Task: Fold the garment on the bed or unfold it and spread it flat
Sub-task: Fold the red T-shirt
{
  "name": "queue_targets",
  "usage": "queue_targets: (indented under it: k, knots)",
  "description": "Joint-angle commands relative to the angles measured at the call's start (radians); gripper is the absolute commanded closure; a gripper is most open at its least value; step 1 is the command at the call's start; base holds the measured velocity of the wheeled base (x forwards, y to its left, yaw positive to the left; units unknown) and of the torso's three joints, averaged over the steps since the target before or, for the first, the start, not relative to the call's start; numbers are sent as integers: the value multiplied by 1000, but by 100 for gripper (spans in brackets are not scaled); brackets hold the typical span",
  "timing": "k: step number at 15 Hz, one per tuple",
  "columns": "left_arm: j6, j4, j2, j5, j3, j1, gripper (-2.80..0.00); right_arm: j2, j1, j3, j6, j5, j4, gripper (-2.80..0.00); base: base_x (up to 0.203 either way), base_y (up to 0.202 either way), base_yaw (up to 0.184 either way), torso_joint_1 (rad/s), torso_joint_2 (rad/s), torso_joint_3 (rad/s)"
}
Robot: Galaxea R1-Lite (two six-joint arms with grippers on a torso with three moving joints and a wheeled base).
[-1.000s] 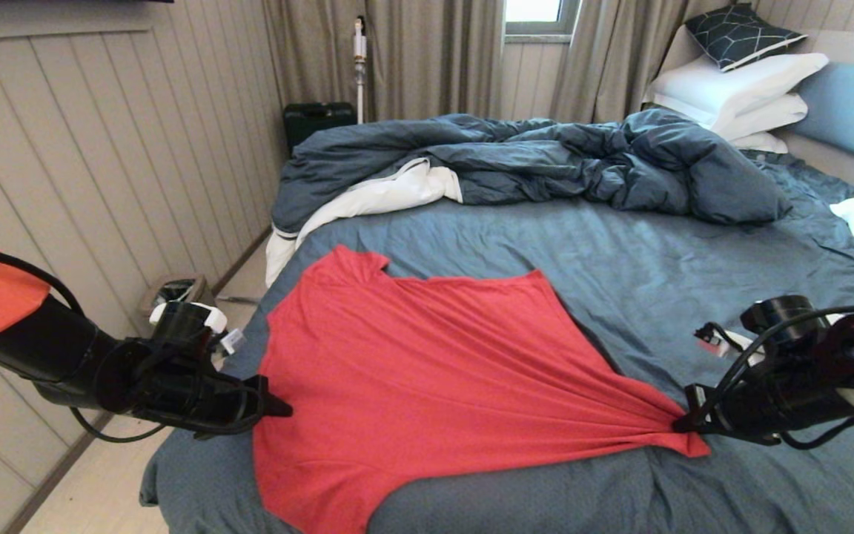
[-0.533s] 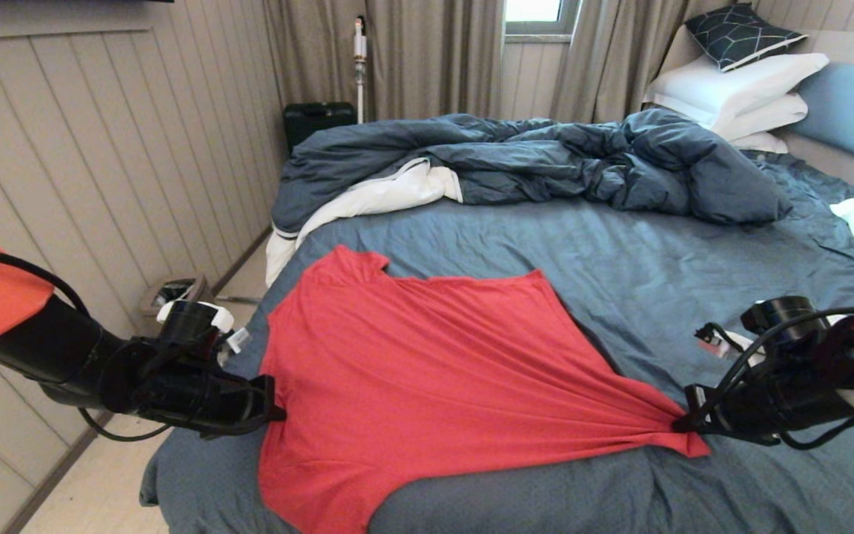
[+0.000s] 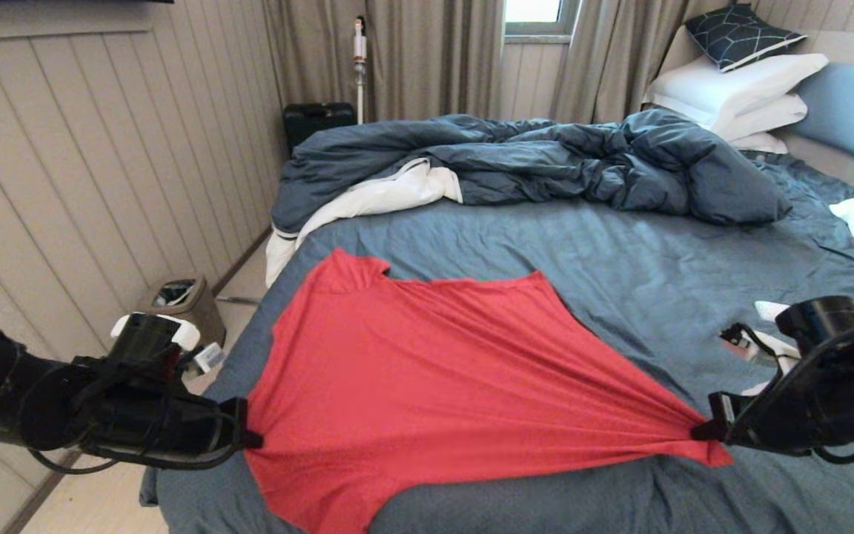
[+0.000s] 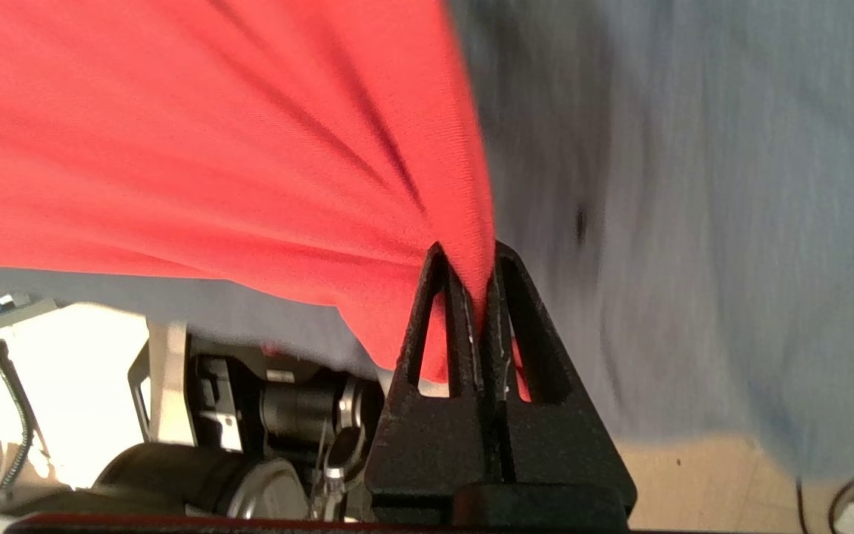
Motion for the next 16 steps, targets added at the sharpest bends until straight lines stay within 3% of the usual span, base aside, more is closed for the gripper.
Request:
queue_targets:
  k: [1, 10, 16]
  knots:
    - [4, 33, -77, 2, 23, 1, 0, -69, -3, 34, -1, 3, -1, 0, 0, 0, 0, 0, 0, 0]
    - [77, 389, -353, 2, 16, -18, 0, -198, -19, 163, -16, 6, 0, 0, 0, 0, 0, 0, 0, 0]
    - [87, 431, -314, 2, -89, -22, 0, -168, -11, 82, -10, 10, 0, 0, 0, 0, 0, 0, 0, 0]
